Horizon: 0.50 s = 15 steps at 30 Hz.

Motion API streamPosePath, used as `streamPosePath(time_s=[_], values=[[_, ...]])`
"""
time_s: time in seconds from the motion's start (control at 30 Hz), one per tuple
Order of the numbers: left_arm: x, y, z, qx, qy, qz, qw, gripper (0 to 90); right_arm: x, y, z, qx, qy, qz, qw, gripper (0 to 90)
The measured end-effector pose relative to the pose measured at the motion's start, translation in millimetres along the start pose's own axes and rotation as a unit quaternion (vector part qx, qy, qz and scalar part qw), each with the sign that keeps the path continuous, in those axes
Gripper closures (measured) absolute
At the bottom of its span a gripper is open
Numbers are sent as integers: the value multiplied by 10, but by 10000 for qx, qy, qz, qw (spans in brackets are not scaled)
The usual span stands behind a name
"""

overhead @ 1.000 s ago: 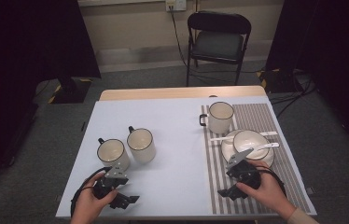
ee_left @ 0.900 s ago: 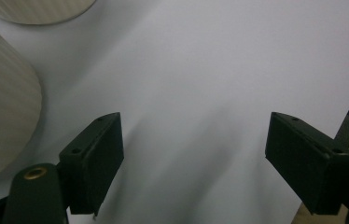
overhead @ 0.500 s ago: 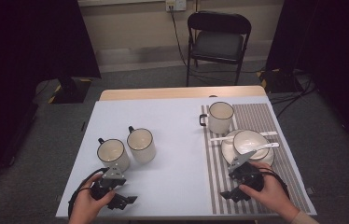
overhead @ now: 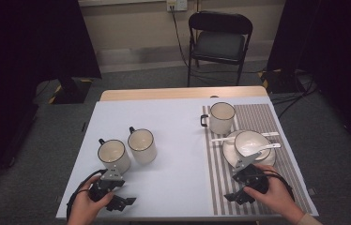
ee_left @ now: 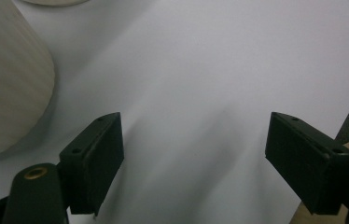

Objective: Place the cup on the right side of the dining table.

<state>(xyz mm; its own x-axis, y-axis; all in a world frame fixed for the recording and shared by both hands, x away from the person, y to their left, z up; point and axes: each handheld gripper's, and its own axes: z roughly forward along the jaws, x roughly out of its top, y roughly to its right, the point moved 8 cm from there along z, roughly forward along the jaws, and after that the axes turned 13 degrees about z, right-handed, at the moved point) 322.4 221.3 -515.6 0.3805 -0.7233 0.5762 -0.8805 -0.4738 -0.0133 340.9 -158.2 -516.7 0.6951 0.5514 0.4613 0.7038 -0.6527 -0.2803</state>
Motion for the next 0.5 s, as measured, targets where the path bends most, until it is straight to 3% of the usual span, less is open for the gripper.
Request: streamPosePath(time_s=[0.5], values=[[-92, -19, -33, 20, 6, -87, 10000, 192, -22, 38, -6, -59, 10, -12, 10000, 173]])
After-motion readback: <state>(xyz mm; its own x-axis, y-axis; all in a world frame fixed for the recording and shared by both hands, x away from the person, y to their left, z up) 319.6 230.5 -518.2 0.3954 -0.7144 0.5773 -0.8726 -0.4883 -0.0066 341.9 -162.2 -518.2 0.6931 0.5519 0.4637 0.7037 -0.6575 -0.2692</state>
